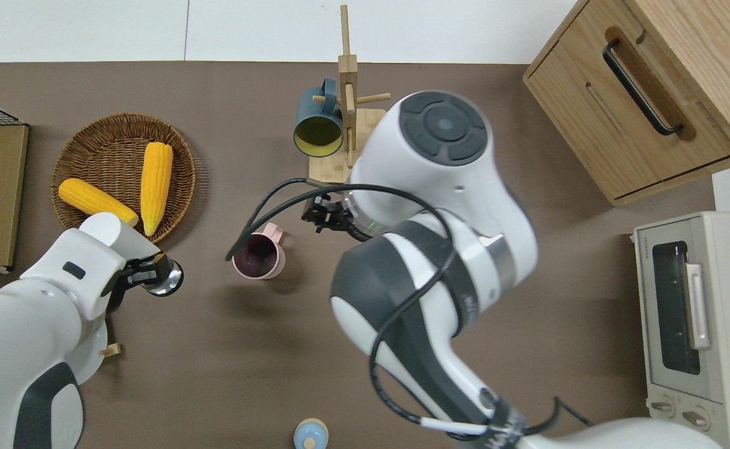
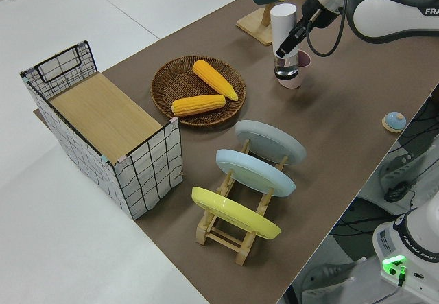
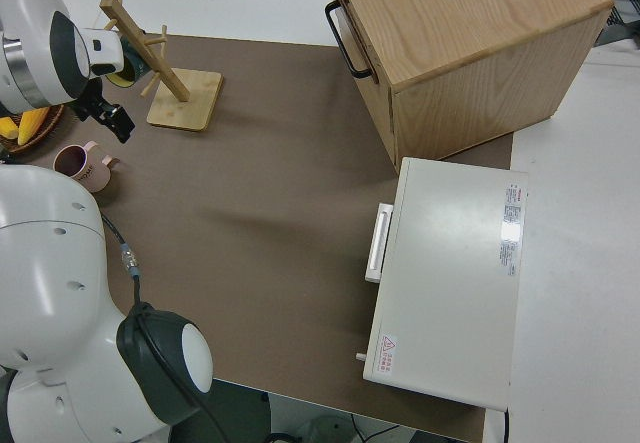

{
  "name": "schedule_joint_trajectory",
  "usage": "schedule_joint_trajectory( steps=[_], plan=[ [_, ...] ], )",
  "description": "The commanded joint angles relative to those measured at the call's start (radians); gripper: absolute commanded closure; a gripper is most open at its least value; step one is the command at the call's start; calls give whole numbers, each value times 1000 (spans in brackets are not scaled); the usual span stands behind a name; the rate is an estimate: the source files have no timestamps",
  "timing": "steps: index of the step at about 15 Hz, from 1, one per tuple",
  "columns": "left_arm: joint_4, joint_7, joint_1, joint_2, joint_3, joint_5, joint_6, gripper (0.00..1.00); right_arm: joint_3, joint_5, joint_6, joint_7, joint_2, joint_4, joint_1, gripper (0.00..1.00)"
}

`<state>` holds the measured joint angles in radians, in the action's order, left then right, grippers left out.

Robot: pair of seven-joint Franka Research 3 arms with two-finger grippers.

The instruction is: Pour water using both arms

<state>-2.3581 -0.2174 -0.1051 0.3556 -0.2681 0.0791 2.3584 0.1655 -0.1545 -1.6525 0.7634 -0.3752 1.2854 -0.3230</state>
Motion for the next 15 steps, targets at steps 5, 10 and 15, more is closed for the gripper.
schedule_joint_trajectory(
  steps=[5, 10, 15],
  plan=[
    [-62, -28, 131, 48, 10, 44, -15, 1000, 15, 136, 31, -402, 235, 218, 237, 9],
    [-90, -54, 205, 48, 9, 51, -19, 1000, 15, 136, 43, -584, 309, 285, 384, 9],
    [-96, -71, 252, 42, 3, 51, -60, 1000, 15, 162, 62, -653, 317, 285, 423, 9]
  ],
)
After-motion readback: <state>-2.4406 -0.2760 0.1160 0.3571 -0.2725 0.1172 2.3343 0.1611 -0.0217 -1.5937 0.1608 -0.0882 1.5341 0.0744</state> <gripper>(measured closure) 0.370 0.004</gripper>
